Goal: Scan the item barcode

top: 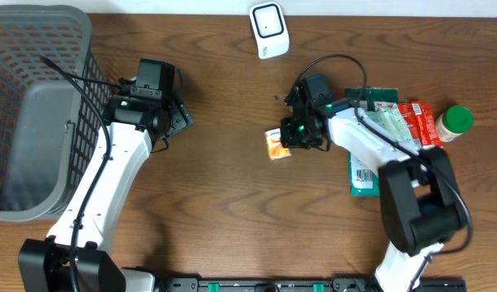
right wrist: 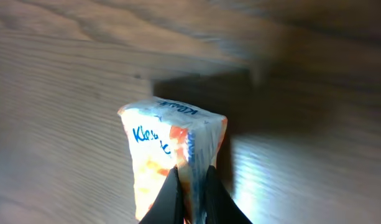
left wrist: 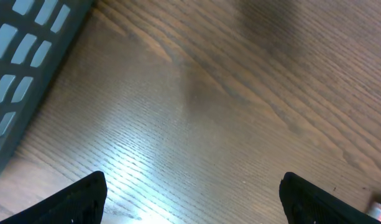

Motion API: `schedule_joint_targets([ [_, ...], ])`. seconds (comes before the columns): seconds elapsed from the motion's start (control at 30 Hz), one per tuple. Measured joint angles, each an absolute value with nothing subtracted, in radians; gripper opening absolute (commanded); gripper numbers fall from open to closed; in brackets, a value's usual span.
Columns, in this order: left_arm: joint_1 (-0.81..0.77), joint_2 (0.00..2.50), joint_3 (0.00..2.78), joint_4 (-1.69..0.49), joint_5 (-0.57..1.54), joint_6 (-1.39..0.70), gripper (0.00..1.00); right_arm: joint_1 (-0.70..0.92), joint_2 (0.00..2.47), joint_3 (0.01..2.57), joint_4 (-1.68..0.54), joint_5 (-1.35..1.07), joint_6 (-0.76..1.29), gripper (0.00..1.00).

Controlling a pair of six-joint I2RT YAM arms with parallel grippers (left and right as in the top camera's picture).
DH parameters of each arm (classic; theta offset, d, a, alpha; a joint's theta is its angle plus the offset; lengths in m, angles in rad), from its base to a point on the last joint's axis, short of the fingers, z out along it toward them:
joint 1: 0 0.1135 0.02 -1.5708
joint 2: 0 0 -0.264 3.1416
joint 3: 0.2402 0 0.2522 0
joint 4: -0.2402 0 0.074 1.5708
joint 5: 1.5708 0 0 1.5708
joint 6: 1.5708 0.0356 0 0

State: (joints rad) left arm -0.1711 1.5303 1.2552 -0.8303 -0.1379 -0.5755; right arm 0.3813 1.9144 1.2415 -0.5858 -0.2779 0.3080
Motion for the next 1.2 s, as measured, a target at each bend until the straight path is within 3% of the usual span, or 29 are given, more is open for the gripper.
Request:
schedule_joint_targets([
  [0.3, -0.171, 1.53, 1.255, -0.831, -0.138, -0.575, 0.89, 0.535, 1.819, 1.251, -0.751, 0.256, 0.251, 0.01],
  [0.6, -0.171, 1.53, 1.255, -0.831, -0.138, -0.575, 0.89, 0.738, 1.861, 1.251, -0.736, 0.662, 0.237, 0.02],
  [1.1, -0.171, 1.53, 1.255, -0.831, -0.138, -0.575, 0.89, 0.741, 1.942, 1.251, -0.725, 0.79, 0.229, 0.04],
  [1.2, -0.171, 1.53, 1.255, -0.83, -0.138, -0.575, 0.89, 0.715, 1.958, 1.251, -0.723, 0.796, 0.229, 0.09],
])
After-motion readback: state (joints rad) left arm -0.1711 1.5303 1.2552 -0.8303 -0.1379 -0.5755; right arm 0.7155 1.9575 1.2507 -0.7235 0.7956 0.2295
